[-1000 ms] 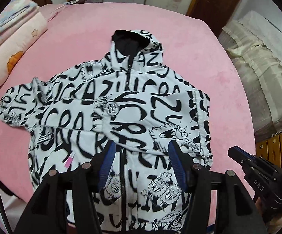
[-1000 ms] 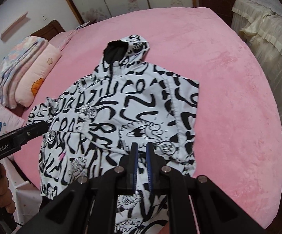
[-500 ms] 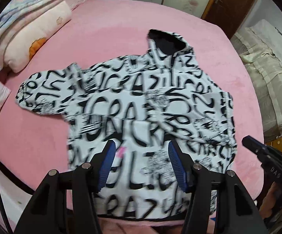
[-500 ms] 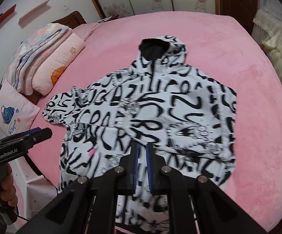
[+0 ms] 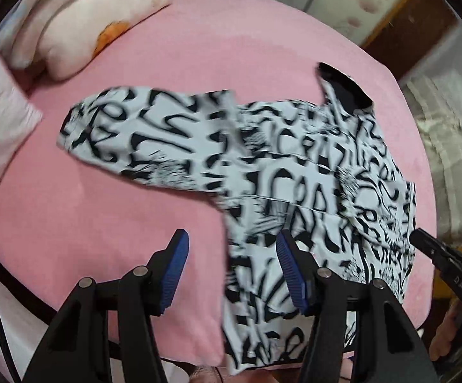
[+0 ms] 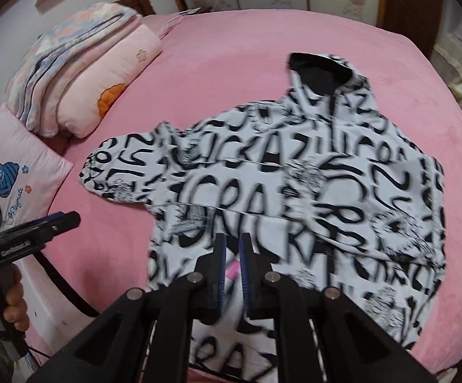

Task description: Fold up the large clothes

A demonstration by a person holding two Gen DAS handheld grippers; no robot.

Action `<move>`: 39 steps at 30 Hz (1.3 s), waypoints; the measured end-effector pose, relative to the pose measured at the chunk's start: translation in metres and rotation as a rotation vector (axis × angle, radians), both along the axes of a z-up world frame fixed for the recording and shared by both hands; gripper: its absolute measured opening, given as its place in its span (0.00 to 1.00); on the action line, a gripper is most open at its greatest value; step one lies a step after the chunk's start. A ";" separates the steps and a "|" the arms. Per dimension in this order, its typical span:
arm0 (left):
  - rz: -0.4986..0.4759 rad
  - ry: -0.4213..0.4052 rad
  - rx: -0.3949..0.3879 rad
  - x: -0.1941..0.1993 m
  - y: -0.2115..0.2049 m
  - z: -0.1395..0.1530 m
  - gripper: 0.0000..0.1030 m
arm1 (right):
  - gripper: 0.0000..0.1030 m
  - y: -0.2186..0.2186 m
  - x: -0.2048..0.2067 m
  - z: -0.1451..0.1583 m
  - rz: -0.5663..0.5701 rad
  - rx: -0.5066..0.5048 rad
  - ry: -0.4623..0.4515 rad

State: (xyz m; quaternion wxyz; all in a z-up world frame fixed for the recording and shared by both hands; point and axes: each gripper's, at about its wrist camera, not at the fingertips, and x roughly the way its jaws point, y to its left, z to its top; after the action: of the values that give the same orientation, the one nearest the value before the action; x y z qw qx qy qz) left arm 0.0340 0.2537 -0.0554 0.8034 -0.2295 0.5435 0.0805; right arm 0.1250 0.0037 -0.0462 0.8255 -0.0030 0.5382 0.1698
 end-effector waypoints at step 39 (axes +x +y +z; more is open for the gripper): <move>0.360 -0.045 -0.009 0.075 0.225 -0.151 0.02 | 0.08 0.129 0.058 -0.122 0.040 0.004 0.182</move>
State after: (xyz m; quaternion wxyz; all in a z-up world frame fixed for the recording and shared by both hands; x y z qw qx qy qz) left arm 0.1093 0.4788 -0.2064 0.7868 -0.3283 0.4761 0.2156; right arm 0.1828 0.1331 -0.1678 0.7697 0.0033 0.6103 0.1871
